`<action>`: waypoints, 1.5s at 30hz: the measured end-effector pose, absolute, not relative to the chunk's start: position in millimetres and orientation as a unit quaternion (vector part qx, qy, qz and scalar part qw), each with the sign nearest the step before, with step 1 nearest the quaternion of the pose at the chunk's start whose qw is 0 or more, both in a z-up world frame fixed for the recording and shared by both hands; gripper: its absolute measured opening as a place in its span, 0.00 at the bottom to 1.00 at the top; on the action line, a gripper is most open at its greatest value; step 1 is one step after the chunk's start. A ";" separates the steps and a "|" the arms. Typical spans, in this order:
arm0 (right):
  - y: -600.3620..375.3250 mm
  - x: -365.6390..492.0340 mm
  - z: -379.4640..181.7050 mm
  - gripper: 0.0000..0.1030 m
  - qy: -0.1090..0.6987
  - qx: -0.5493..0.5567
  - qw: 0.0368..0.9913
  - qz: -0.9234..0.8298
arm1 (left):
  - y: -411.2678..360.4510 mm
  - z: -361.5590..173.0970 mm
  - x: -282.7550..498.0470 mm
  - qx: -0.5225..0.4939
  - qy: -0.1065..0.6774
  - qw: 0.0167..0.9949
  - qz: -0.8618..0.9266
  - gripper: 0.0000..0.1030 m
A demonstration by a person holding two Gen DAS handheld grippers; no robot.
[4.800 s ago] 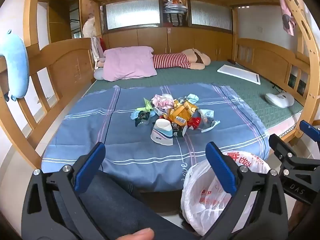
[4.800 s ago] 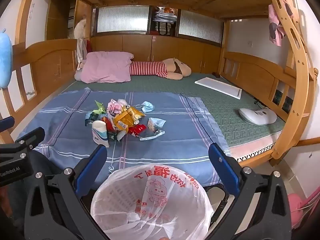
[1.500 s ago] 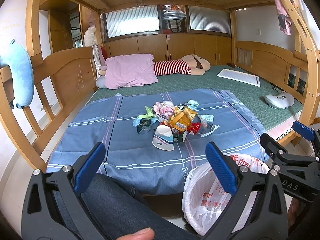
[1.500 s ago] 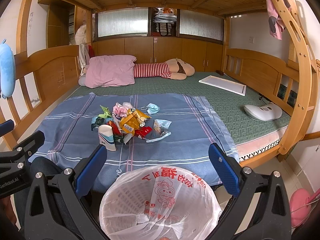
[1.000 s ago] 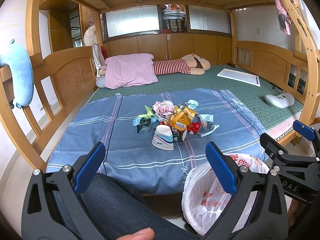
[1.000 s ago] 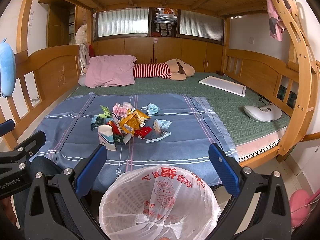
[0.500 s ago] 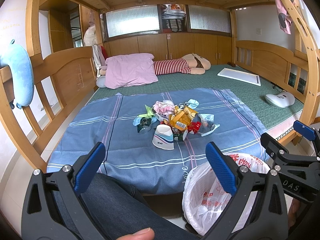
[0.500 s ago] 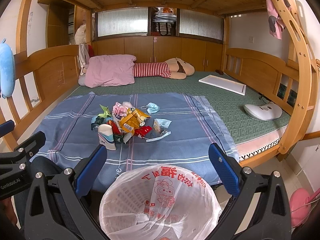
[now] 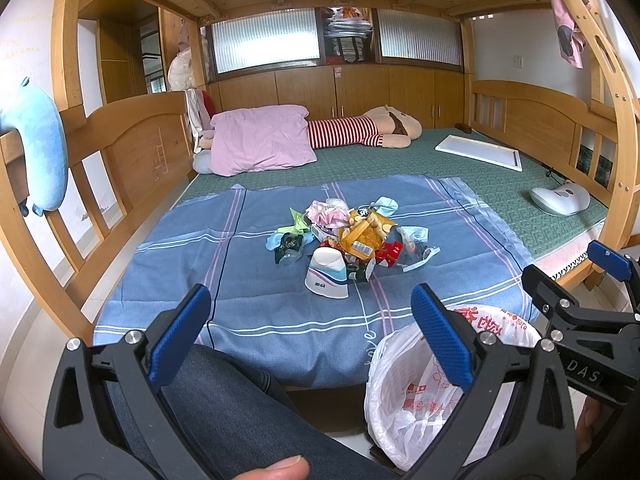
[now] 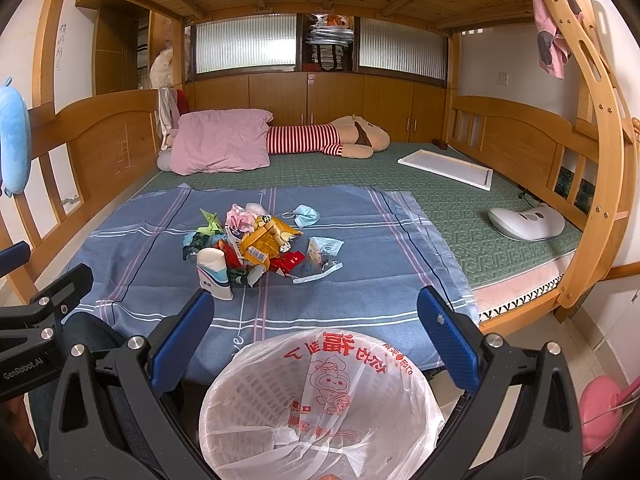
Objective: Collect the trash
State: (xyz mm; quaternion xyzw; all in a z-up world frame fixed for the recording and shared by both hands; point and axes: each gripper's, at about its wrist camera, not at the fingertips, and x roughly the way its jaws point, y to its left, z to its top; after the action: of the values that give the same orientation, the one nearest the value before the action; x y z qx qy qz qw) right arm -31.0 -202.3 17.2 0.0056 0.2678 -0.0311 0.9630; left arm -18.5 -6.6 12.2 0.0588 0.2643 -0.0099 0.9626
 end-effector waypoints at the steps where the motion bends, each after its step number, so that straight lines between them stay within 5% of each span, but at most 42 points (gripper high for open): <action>1: -202.6 -30.8 17.3 0.97 0.268 0.006 0.963 -0.031 | -6.5 12.1 -18.7 0.059 0.264 0.963 -0.010 0.97; 37: -204.6 -11.5 2.9 0.97 0.281 0.000 0.959 -0.040 | 4.8 -25.6 13.1 0.046 0.319 0.947 -0.001 0.97; 45: -228.4 55.7 -48.5 0.97 0.398 0.040 0.915 -0.044 | 52.4 -76.7 96.6 -0.019 0.394 0.919 -0.002 0.94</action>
State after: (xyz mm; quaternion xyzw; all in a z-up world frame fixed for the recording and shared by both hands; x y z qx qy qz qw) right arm 55.7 -228.4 -48.5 0.0397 0.3982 -0.0441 0.9154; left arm 96.6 52.4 -76.7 -0.0191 0.3936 -0.0024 0.9191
